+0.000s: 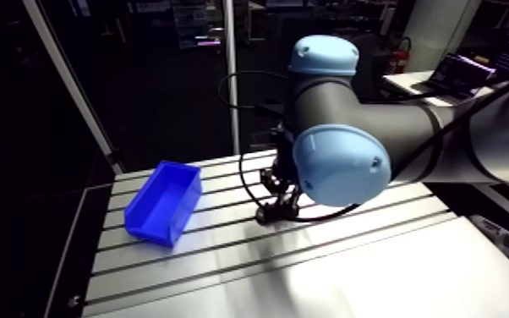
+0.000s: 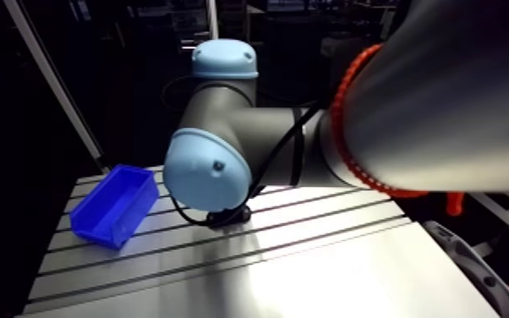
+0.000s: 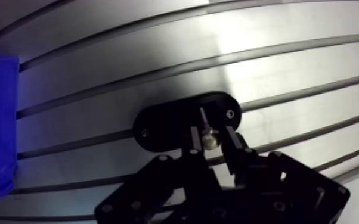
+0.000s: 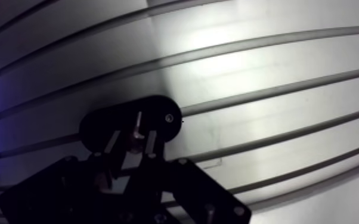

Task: Pick up the M10 bolt and insert it into the hex recess until seated.

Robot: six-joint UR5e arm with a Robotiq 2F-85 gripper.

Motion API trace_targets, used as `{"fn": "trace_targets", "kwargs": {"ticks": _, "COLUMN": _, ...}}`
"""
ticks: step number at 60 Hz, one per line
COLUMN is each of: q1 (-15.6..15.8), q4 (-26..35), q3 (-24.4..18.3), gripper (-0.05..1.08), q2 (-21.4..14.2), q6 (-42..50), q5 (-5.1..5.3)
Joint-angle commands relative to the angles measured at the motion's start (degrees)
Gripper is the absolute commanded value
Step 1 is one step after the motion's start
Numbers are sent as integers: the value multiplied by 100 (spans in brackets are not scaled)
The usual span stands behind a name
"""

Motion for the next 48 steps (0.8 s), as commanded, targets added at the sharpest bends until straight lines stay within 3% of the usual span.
{"fn": "trace_targets", "kwargs": {"ticks": 1, "q1": 1, "q4": 0, "q3": 0, "gripper": 69, "q2": 3, "q6": 0, "q5": 0}}
{"fn": "trace_targets", "kwargs": {"ticks": 38, "q1": -8, "q4": 0, "q3": 18, "gripper": 77, "q2": -29, "q6": -8, "q5": 0}}
{"fn": "trace_targets", "kwargs": {"ticks": 48, "q1": -8, "q4": 9, "q3": 1, "gripper": 78, "q2": -126, "q6": 0, "q5": 42}}
